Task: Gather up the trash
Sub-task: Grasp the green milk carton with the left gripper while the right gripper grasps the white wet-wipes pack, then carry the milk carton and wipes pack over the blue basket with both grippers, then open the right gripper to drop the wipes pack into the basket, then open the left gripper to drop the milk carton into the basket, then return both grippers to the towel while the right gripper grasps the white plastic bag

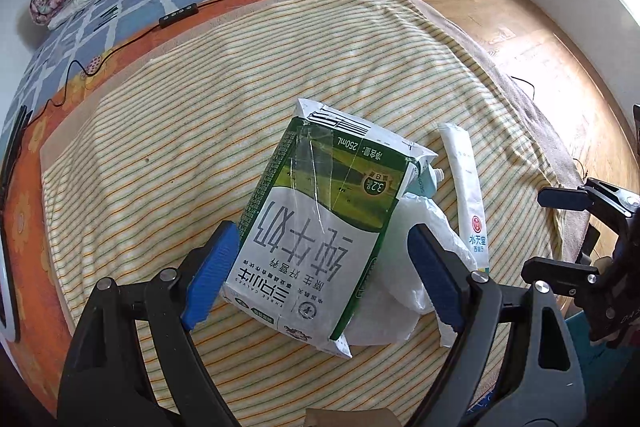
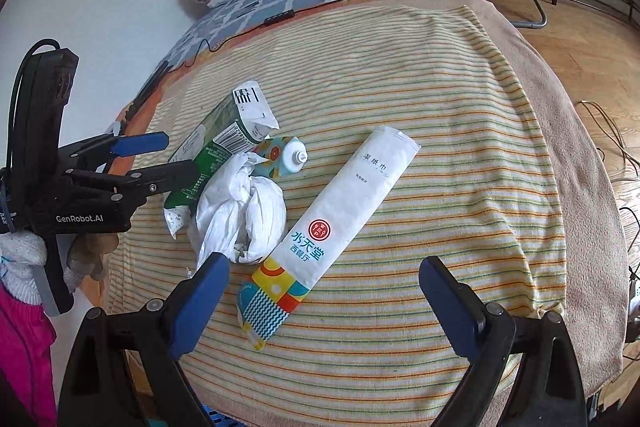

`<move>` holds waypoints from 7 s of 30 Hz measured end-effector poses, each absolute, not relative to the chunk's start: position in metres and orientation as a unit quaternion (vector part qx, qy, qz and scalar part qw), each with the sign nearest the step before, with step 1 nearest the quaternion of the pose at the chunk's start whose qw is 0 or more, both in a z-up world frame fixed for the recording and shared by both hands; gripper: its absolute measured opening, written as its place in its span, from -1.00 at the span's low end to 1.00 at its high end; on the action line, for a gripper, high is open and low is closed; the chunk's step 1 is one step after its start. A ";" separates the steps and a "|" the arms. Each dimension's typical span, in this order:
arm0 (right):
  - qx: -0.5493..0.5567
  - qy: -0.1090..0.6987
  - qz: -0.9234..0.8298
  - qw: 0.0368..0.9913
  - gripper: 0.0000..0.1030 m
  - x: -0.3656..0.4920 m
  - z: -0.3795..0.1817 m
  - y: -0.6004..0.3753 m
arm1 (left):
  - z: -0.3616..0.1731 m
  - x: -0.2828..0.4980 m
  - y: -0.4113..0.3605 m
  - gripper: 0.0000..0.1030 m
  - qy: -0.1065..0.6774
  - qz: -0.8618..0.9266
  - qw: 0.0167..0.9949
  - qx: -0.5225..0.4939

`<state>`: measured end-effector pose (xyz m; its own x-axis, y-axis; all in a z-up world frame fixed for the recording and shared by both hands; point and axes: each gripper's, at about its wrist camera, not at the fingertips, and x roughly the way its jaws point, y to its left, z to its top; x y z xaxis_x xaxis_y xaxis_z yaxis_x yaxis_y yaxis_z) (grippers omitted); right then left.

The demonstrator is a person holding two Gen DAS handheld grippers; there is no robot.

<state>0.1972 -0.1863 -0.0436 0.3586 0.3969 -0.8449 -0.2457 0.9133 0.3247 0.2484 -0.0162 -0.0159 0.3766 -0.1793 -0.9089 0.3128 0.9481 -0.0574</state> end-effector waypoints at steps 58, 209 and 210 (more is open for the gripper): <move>0.111 0.499 0.204 0.835 -0.70 0.223 -0.030 -0.181 | 0.003 0.153 0.046 0.46 0.505 -0.047 0.861 0.013; 0.051 0.488 0.276 0.827 0.78 0.130 -0.013 -0.164 | 0.010 0.070 0.034 0.52 0.482 -0.030 0.874 -0.058; 0.054 0.486 0.275 0.828 0.78 0.137 -0.013 -0.162 | 0.011 0.076 0.036 0.52 0.479 -0.028 0.875 -0.061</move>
<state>0.1369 -0.1623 -0.0132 0.3772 0.5070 -0.7750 -0.4029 0.8434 0.3555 0.0760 0.0360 0.0114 0.5390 -0.1078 -0.8353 -0.0087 0.9910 -0.1335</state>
